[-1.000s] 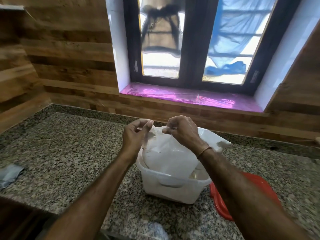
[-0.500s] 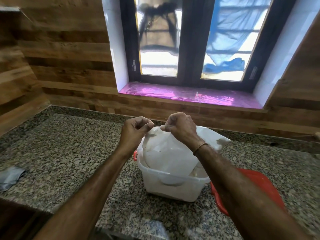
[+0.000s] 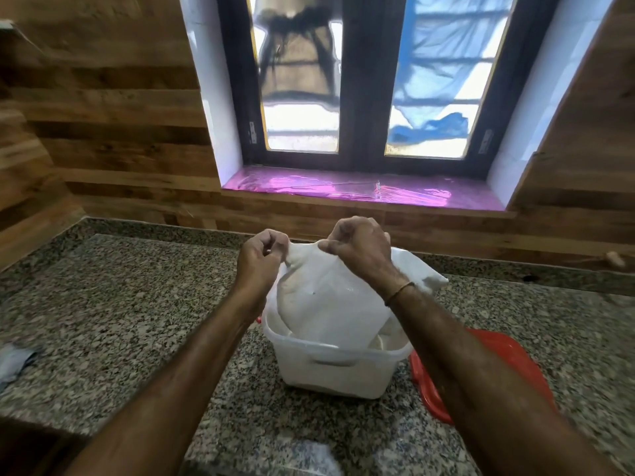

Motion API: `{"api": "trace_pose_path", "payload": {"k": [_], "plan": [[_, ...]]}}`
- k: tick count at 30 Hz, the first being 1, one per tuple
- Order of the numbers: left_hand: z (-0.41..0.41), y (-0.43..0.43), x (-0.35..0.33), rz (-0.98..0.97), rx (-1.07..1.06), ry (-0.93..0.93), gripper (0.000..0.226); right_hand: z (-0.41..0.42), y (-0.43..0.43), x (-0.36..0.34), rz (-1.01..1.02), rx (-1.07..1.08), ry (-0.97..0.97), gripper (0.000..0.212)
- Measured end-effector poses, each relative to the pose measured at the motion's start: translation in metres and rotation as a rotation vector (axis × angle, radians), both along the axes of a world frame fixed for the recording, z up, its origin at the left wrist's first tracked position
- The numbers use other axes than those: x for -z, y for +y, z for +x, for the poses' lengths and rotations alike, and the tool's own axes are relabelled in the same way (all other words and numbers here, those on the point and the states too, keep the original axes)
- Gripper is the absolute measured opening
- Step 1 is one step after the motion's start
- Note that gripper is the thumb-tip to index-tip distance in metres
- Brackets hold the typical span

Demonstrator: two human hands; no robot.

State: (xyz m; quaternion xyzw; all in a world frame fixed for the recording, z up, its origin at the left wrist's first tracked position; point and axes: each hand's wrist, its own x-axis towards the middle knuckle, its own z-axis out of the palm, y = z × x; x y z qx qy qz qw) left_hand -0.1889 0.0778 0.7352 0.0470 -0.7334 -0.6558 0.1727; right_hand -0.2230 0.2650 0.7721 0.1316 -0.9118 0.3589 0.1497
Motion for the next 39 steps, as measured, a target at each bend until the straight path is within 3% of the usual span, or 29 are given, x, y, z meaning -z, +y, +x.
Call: {"api": "trace_pose_path", "payload": {"k": [4, 7, 12, 14, 17, 19, 20, 26, 30, 33, 37, 39], "plan": [[0.011, 0.004, -0.012, -0.085, 0.084, 0.111, 0.006, -0.010, 0.003, -0.005, -0.041, 0.025, -0.003, 0.025], [0.009, 0.007, -0.015, -0.251, 0.058, 0.098, 0.029, -0.008, 0.000, -0.006, -0.072, -0.044, -0.033, 0.025], [0.003, 0.002, -0.013, -0.687, -0.145, 0.067, 0.029, 0.000, -0.006, 0.009, 0.002, -0.187, -0.086, 0.021], [0.006, 0.000, -0.008, -0.723, -0.148, 0.127, 0.035, -0.001, -0.004, 0.012, 0.012, -0.165, -0.042, 0.018], [0.005, 0.003, -0.008, -0.751, -0.043, 0.187, 0.023, -0.006, 0.000, 0.007, -0.011, -0.107, 0.042, 0.012], [0.001, 0.007, -0.012, -0.896, -0.132, 0.147, 0.007, -0.006, 0.000, 0.004, 0.018, -0.111, 0.044, 0.011], [-0.001, 0.008, -0.013, -0.945, -0.195, 0.118, 0.010, -0.005, 0.000, 0.004, 0.033, -0.122, 0.037, 0.010], [-0.002, -0.002, -0.009, -0.857, -0.181, -0.020, 0.016, 0.001, 0.040, 0.008, 0.122, -0.147, -0.081, 0.021], [-0.002, 0.009, -0.009, -0.946, -0.100, 0.052, 0.006, 0.002, 0.048, 0.016, 0.134, -0.091, -0.050, 0.011], [-0.007, 0.037, -0.014, -1.039, 0.036, 0.090, 0.029, 0.005, 0.037, 0.019, 0.186, -0.063, 0.052, 0.011], [-0.011, 0.057, -0.015, -0.944, 0.067, 0.066, 0.009, 0.003, 0.048, 0.014, 0.104, -0.102, 0.049, 0.008], [-0.011, 0.052, -0.009, -0.862, 0.035, 0.065, 0.012, 0.002, 0.066, 0.008, 0.081, -0.078, -0.004, 0.012]]}}
